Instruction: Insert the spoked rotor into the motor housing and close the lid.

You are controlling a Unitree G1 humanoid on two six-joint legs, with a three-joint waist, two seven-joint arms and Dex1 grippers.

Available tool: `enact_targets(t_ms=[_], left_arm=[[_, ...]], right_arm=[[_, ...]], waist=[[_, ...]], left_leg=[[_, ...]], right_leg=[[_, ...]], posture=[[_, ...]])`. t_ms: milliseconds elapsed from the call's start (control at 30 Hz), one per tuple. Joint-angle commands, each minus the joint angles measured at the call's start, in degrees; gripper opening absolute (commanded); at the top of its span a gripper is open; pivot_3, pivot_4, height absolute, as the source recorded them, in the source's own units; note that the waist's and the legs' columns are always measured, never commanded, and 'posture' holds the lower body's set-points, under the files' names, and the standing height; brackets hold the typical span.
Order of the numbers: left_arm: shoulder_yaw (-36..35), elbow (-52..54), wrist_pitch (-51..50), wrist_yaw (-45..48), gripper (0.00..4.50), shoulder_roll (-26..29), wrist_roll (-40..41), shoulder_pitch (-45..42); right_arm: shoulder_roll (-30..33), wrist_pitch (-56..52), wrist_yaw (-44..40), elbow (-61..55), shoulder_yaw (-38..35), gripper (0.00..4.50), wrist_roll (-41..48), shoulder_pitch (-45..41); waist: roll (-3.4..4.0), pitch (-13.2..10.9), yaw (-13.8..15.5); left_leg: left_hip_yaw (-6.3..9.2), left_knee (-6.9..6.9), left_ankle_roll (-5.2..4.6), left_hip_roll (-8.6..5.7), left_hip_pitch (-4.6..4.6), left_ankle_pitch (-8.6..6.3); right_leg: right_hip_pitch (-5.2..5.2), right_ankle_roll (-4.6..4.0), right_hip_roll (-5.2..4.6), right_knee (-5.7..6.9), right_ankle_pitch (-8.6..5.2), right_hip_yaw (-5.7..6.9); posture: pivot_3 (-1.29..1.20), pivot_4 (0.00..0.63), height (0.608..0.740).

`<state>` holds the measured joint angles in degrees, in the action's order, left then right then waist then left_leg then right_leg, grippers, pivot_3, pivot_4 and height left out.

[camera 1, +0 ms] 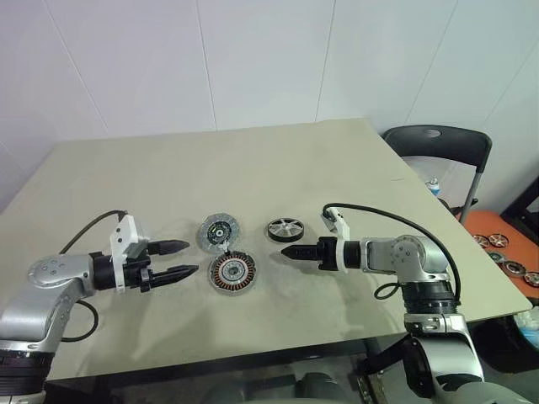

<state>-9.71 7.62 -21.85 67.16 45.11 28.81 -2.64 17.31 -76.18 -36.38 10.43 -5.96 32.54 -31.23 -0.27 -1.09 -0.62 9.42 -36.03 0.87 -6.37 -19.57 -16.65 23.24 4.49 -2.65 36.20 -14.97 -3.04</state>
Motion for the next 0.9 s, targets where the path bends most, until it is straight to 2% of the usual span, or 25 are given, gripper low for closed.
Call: enact_targets(t_ms=[33, 433, 900], left_arm=[[0.0, 0.7, 1.3, -0.9, 3.19, -0.4, -0.3, -0.7], [0.9, 1.3, 1.5, -2.9, 3.19, -2.7, -0.9, 0.7], [0.9, 2.0, 1.9, -4.5, 3.19, -2.8, -0.8, 1.9]], right_arm=[[-1.5, 3.8, 3.5, 3.0, -3.1, 3.07, -0.9, -2.8], [-3.1, 6.8, 5.5, 6.2, -3.2, 3.07, -0.6, -5.3], [-4.8, 11.1, 7.4, 9.4, -2.3, 3.07, -1.9, -5.2]], waist=[[0.0, 0.0, -0.1], [0.0, 0.0, -0.2], [0.01, 0.0, -0.1]], left_leg=[[0.0, 0.0, 0.0, 0.0, 0.0, 0.0], [-0.02, -0.05, 0.0, 0.01, 0.04, 0.0], [-0.02, -0.04, 0.0, 0.01, 0.05, 0.0]], right_leg=[[0.0, 0.0, 0.0, 0.0, 0.0, 0.0], [-0.02, 0.0, 0.02, 0.04, 0.0, -0.01], [-0.02, 0.0, 0.03, 0.05, 0.0, -0.01]], posture=[[0.0, 0.0, 0.74], [0.0, 0.0, 0.74], [0.0, 0.0, 0.74]])
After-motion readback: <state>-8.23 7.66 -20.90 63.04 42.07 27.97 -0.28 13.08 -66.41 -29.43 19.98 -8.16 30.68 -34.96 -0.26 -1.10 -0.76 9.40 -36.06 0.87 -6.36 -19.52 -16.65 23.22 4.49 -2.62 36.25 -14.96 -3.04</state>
